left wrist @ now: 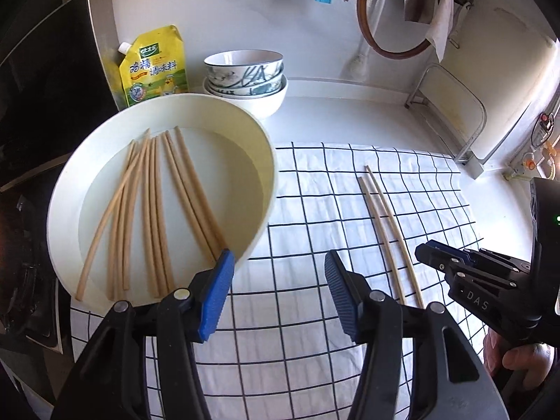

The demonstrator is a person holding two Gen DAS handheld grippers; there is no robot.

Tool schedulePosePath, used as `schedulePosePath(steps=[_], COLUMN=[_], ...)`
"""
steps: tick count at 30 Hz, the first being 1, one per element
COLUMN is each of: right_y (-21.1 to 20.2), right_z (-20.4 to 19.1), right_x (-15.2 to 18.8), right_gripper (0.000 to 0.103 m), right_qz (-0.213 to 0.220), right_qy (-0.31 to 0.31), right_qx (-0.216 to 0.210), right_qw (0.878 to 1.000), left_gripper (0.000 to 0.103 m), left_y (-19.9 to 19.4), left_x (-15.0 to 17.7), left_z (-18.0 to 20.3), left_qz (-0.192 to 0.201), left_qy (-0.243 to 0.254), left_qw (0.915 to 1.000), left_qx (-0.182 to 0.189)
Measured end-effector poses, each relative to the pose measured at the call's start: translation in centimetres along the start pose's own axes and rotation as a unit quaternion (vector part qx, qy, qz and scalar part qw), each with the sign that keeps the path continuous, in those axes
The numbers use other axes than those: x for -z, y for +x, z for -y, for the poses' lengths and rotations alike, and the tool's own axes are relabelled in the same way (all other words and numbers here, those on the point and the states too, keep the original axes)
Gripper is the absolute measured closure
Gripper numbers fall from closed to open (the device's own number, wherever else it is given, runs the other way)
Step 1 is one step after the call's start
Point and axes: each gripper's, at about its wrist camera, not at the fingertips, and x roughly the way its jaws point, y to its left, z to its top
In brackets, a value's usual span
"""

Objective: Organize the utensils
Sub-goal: 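Move both open tools back over the last chopsticks on the cloth, then lower the left tool onto one chopstick and close it while the right tool grasps the other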

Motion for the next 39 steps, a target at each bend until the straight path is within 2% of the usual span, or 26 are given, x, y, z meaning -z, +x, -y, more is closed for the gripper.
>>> schedulePosePath(steps=[12, 18, 23, 30, 31, 33, 39], right_y=[0.3, 2.3, 3.7, 5.1, 5.2, 5.3, 4.7], right_z=[3.5, 3.9, 3.6, 2.7, 2.6, 2.6, 4.5], right_x=[1.0, 1.6, 1.5, 1.6, 1.7, 1.9, 2.3], right_gripper=[0.083, 0.083, 0.083, 0.083, 0.083, 0.097, 0.097], right_qz=[0.006, -0.007, -0.012, -0.016, -0.016, -0.016, -0.012], right_qy=[-0.011, -0.025, -0.032, -0.067, -0.071, -0.072, -0.044], right_qx=[0.023, 0.034, 0.022, 0.043, 0.045, 0.046, 0.031], right_qw=[1.0, 0.999, 0.999, 0.997, 0.996, 0.996, 0.998], left_gripper=[0.047, 0.041, 0.039, 0.037, 0.037, 0.037, 0.037], left_y=[3.4, 5.1, 6.3, 7.5, 7.7, 8.1, 9.5], left_x=[1.0, 1.3, 1.5, 2.0, 2.1, 2.2, 2.9], left_z=[5.1, 5.8, 6.0, 6.5, 6.6, 6.8, 8.2], left_qz=[-0.026, -0.03, -0.036, -0.045, -0.046, -0.049, -0.057], left_qy=[0.018, 0.006, -0.005, -0.017, -0.019, -0.022, -0.018], left_qw=[0.9995, 0.9995, 0.9991, 0.9985, 0.9984, 0.9981, 0.9978], left_qx=[0.001, -0.013, -0.019, -0.028, -0.027, -0.029, -0.028])
